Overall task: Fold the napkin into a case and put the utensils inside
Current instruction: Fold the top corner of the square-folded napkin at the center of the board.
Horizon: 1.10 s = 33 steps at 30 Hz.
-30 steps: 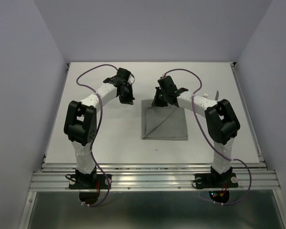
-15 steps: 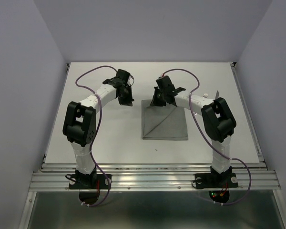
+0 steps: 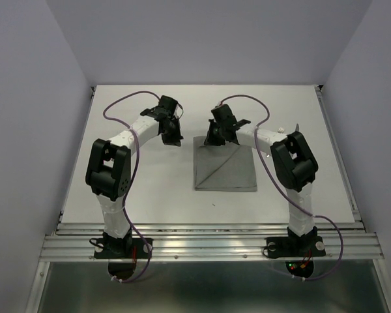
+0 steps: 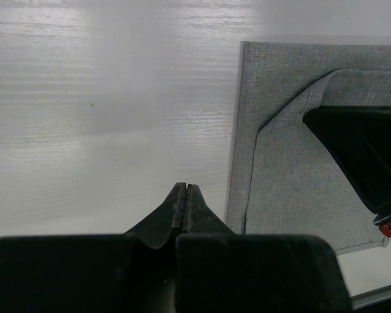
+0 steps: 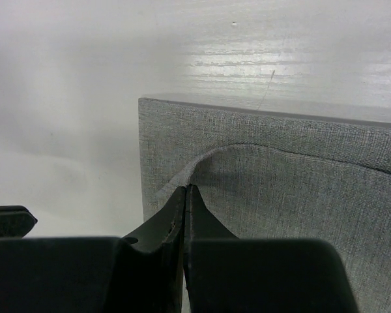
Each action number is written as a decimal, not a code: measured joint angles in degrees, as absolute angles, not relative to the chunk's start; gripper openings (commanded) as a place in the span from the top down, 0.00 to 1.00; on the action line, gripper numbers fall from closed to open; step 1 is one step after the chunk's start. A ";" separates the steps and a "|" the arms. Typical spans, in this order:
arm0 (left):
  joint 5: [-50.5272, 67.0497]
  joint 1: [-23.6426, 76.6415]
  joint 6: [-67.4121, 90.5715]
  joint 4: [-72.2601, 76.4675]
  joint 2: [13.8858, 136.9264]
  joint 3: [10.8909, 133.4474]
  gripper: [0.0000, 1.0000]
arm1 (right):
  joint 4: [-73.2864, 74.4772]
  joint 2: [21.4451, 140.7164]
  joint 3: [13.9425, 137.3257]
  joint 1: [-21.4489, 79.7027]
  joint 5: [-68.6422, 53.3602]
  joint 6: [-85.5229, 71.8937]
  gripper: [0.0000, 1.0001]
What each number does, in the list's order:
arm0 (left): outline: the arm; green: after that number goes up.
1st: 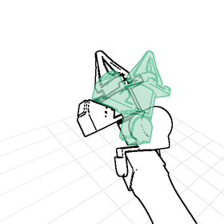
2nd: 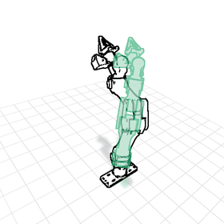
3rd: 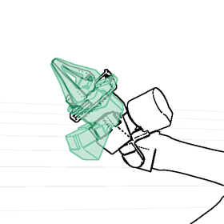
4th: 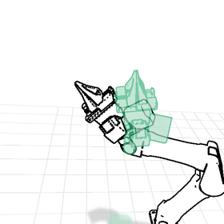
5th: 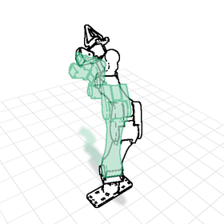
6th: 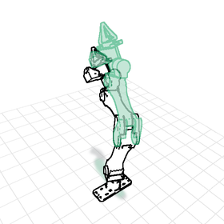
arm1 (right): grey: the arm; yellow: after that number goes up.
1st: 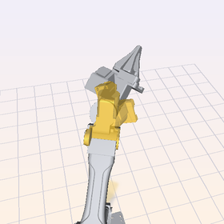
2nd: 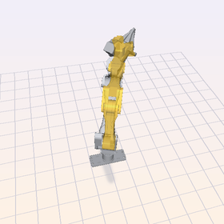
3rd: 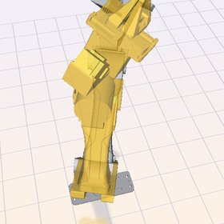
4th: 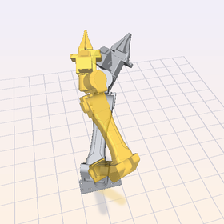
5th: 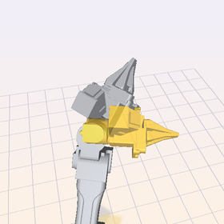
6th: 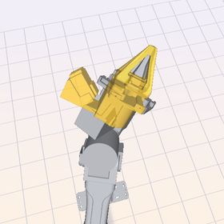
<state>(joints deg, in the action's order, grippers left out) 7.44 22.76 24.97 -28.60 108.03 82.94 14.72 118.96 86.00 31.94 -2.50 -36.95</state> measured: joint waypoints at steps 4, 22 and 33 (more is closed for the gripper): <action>7.44 22.76 25.06 -28.56 107.96 82.91 1.00 | 14.74 119.52 86.00 31.94 -2.72 -36.99 0.99; 7.51 22.76 25.34 -28.45 107.13 82.11 1.00 | 14.74 120.03 88.07 31.94 -2.79 -37.19 0.81; 8.01 23.00 25.56 -27.68 107.13 82.08 1.00 | 14.57 117.16 86.02 31.94 -1.06 -34.54 0.53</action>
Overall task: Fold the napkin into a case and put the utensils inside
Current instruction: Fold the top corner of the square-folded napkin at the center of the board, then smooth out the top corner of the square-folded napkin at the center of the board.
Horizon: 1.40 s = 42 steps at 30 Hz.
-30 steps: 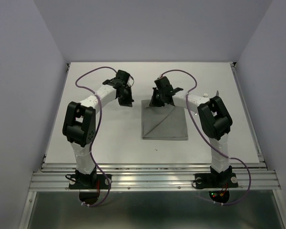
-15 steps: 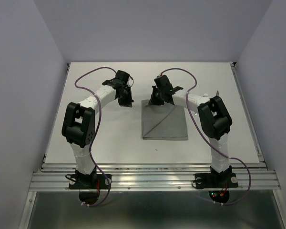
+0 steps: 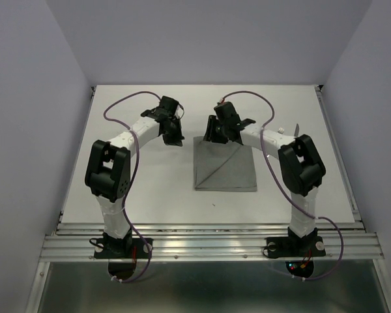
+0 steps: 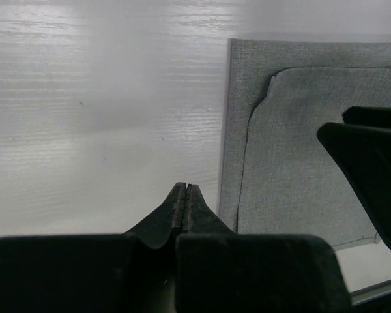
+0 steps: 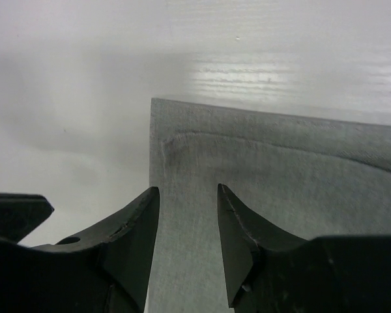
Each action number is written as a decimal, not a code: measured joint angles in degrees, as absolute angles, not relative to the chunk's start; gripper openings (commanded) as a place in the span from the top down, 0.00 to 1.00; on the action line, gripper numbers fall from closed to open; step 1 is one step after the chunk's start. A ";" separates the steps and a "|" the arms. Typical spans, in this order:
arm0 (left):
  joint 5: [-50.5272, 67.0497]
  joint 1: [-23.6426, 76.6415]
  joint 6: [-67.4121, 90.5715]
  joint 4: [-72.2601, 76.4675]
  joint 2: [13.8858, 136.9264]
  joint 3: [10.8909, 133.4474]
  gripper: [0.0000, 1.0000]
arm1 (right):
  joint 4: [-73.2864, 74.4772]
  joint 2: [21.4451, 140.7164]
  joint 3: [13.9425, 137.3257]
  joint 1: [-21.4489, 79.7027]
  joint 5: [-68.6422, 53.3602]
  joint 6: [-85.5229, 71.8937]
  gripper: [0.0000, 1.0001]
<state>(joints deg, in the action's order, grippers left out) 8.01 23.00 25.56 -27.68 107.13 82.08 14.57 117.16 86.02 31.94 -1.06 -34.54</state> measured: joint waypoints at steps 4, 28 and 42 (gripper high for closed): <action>7.90 24.69 26.28 -26.74 107.13 82.08 1.00 | 14.94 109.14 80.99 31.94 3.55 -32.84 0.65; 9.65 29.39 25.45 -24.05 121.58 96.47 0.99 | 16.86 107.83 73.32 20.82 7.84 -28.40 0.91; 7.22 29.08 22.09 -26.79 123.28 98.35 0.71 | 17.61 112.64 76.31 19.14 8.84 -27.57 0.92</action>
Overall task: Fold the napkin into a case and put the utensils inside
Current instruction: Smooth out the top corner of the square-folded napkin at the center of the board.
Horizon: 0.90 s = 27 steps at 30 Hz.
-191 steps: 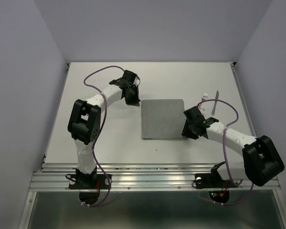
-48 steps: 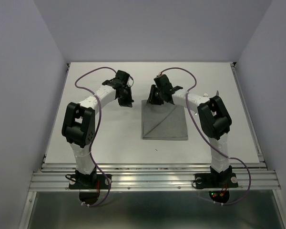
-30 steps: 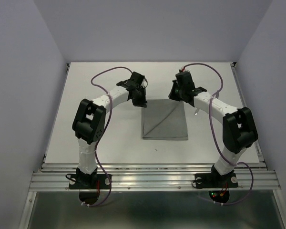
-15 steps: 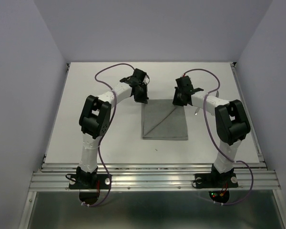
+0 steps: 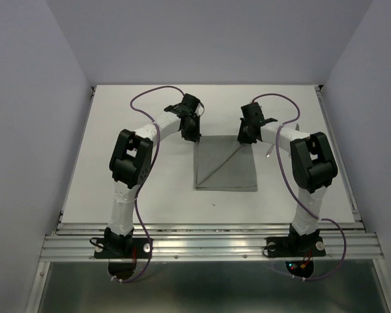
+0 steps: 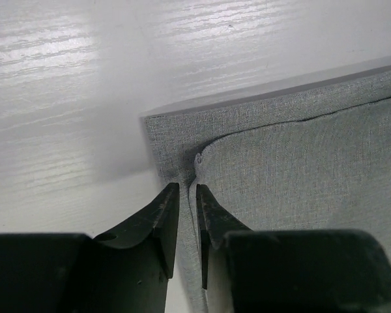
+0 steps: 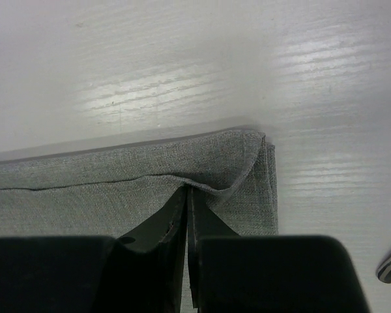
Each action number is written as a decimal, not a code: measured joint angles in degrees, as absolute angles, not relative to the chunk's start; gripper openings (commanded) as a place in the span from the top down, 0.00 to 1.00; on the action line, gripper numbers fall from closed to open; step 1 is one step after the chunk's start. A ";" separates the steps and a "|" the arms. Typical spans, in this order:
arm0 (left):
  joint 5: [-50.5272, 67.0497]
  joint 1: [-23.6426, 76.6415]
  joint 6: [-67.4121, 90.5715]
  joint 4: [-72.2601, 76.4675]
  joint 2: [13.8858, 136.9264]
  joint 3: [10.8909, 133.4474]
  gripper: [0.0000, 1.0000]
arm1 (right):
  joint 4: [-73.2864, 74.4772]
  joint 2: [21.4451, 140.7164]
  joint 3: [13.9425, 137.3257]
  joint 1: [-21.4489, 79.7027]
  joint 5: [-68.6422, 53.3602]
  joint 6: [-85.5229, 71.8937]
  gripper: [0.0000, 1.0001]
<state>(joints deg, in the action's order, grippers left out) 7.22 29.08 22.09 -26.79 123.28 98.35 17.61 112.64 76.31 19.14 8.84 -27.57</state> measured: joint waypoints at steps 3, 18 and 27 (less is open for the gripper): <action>6.96 29.06 21.67 -26.89 123.39 98.37 0.71 | 17.56 112.64 76.82 19.16 8.51 -27.57 0.92; 8.16 29.02 21.02 -25.91 125.27 99.50 0.68 | 17.58 112.64 77.12 19.16 7.66 -27.62 0.92; 8.97 29.02 20.97 -25.52 126.10 100.36 0.68 | 17.58 112.64 77.12 19.16 7.35 -27.64 0.91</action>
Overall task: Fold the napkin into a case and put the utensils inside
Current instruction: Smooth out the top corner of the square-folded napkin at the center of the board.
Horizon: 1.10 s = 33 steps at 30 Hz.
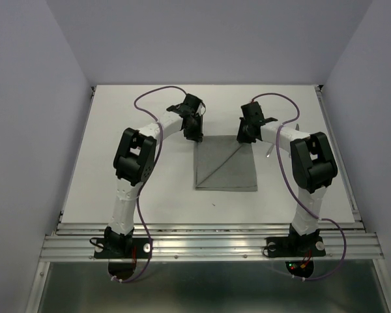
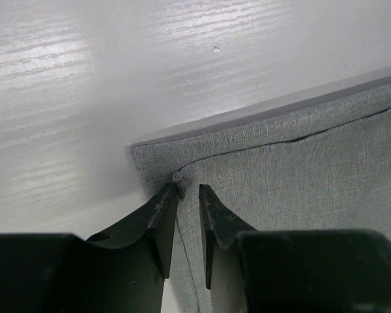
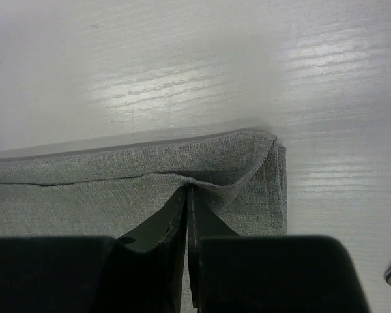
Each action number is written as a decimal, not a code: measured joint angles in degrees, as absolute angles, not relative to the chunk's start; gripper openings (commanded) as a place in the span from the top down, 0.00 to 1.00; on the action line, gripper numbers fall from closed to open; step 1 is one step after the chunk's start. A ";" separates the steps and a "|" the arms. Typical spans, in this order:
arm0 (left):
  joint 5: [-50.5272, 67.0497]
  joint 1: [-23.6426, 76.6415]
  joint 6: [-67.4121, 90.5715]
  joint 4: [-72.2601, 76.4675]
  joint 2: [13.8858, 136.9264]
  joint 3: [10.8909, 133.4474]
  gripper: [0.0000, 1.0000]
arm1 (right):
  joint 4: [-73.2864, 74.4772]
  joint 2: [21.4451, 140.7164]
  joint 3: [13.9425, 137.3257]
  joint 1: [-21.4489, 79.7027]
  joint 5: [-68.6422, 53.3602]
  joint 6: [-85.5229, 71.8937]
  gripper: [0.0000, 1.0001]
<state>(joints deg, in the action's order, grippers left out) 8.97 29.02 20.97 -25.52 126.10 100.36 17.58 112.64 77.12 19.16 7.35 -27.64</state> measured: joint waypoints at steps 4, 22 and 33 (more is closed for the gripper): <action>9.02 29.02 20.88 -25.52 127.79 101.84 0.69 | 17.58 112.64 77.12 19.16 7.16 -27.64 0.91; 8.56 28.97 20.71 -26.00 128.86 102.54 0.65 | 17.58 112.64 77.21 19.16 6.98 -27.64 0.91; 8.69 28.97 20.60 -25.98 128.86 102.52 0.64 | 17.58 112.64 77.21 19.16 6.83 -27.64 0.91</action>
<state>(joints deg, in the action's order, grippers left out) 8.69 28.97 20.60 -25.98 128.86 102.52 17.58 112.64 77.21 19.16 6.83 -27.64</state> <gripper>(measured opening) 0.374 0.086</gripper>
